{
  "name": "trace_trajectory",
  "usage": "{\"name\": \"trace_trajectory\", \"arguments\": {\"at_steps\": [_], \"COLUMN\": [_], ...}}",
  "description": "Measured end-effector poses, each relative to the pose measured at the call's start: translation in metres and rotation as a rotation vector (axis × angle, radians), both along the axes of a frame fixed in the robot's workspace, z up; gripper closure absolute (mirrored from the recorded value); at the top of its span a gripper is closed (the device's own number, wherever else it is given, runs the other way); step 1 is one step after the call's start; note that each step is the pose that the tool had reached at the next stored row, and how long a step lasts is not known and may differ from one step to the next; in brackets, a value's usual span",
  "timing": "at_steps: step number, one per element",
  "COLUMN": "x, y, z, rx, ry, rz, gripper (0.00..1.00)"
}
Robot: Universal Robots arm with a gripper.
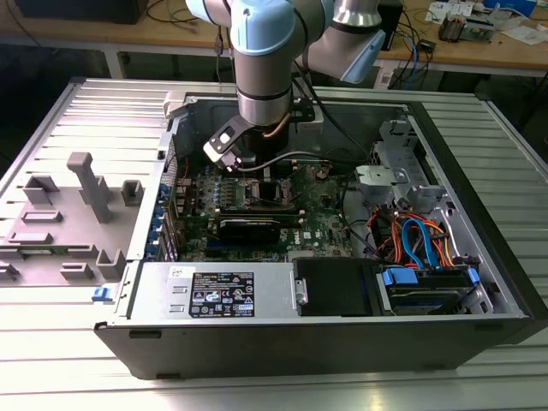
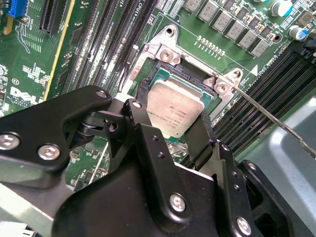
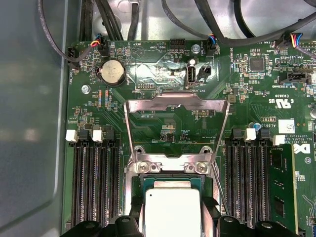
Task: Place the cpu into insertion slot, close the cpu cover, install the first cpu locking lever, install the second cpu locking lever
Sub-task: 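Place the cpu into insertion slot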
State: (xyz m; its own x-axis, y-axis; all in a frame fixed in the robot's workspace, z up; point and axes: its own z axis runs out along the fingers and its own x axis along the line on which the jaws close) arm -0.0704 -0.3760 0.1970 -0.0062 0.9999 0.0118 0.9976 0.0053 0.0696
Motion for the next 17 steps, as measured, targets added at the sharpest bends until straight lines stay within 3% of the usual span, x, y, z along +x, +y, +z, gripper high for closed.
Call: {"name": "trace_trajectory", "arguments": {"at_steps": [7,9,10,17], "x": [0.0,0.0001,0.0001,0.0], "y": [0.0,0.0002,0.0001,0.0], "z": [-0.0001,-0.0004,-0.0003,0.0], "rx": [0.0004,0.001,0.0008,0.0005], "ry": [-0.0002,-0.0006,-0.0005,-0.0001], "rz": [0.0,0.0,0.0,0.0], "gripper": [0.46,0.44,0.38,0.38]}}
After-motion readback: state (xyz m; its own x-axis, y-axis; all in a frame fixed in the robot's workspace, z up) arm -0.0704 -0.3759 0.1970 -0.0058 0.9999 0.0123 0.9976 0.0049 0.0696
